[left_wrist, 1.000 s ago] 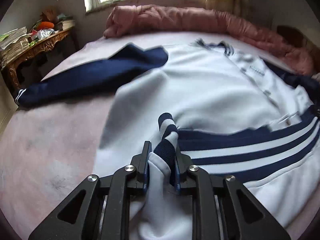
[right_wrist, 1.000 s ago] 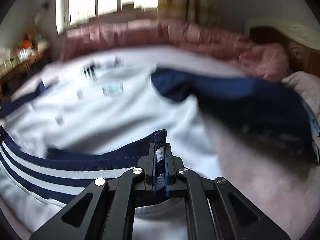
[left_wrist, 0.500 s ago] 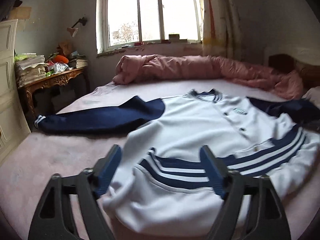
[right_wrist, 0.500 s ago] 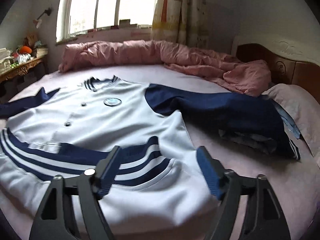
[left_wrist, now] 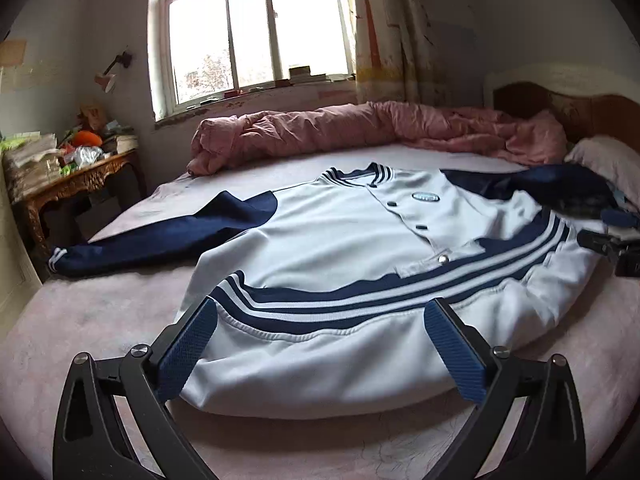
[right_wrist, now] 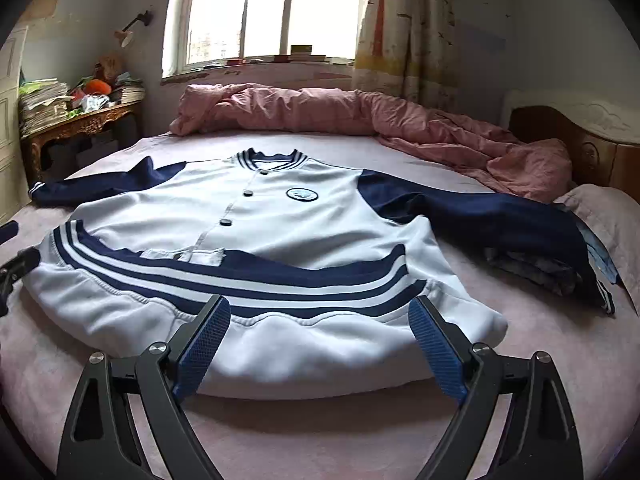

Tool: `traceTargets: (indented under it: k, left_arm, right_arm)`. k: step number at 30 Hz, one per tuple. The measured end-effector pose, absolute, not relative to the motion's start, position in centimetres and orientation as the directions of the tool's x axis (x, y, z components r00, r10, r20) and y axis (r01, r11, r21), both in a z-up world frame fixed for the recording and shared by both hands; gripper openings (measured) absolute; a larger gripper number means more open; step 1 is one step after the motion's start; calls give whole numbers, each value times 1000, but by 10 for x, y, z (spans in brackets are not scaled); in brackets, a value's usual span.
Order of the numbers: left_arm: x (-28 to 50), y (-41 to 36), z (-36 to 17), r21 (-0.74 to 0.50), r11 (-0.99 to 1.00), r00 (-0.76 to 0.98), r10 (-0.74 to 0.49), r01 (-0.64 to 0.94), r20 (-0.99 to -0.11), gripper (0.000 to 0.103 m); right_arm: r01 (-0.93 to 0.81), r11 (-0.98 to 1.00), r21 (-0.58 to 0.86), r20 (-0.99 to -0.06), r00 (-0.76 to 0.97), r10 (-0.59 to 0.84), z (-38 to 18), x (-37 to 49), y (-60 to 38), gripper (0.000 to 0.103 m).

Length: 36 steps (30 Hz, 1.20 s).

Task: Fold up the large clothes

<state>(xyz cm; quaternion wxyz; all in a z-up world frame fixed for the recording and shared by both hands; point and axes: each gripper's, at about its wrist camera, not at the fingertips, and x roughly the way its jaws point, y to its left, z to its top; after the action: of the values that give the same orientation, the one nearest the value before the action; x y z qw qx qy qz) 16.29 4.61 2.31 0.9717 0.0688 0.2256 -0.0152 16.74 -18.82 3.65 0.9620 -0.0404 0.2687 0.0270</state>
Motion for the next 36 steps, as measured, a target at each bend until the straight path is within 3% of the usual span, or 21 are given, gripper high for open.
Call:
traceTargets:
  k: [4,7,10,13,16,22,23,25,27,32,34,35,36]
  left_arm:
    - [160,44,21,219,975,911,65,28,-407,103]
    - [163,44,15,267,961,890,57,74,-452,103]
    - [166,38,4,332,931,858,42,152,-511,103]
    - [165,31,-7,390,903,843,62,181,-534,102]
    - [169,33,-16,418,894,832,103,164,-545,101]
    - [170,45,-17,368,905,774,72,215,-629,101]
    - [170,47,-18,351,903,754,49,246,-655,101]
    - [169,50,-25,353,890,722,40,289,-691,103]
    - [169,52,-27,371,885,731,53,280,-680,103]
    - [178,62,-29,441,879,768,151,184,-622,103]
    - [187,71,-33,475,870,770,209,135,-602,103]
    - [188,76,-28,448,888,771,211,107,-601,98]
    - [184,79,-24,441,893,780,217,84,-587,76]
  right_arm:
    - [-116,991,-73,-547,835,57,32,169,-186,92]
    - [-243,955,-169,-651,755,77,19,176,-173,92]
    - [-292,907,-304,-664,748,18,7,172,-164,92]
    - [-336,881,-332,-698,716,10,-1,170,-164,92]
    - [-310,873,-376,-711,701,-57,-8,175,-170,92]
    - [-186,881,-435,-683,705,-188,-11,191,-195,91]
    - [-167,881,-442,-677,707,-206,-11,192,-199,89]
    - [-156,882,-444,-681,699,-219,-12,196,-207,75]
    - [-160,894,-418,-696,689,-202,-11,198,-212,70]
    - [-155,903,-402,-705,682,-196,-16,205,-219,45]
    - [-145,879,-454,-649,730,-214,-20,203,-214,38]
    - [-140,852,-505,-618,748,-243,-24,204,-210,36]
    - [-138,847,-514,-613,749,-250,-26,204,-208,32]
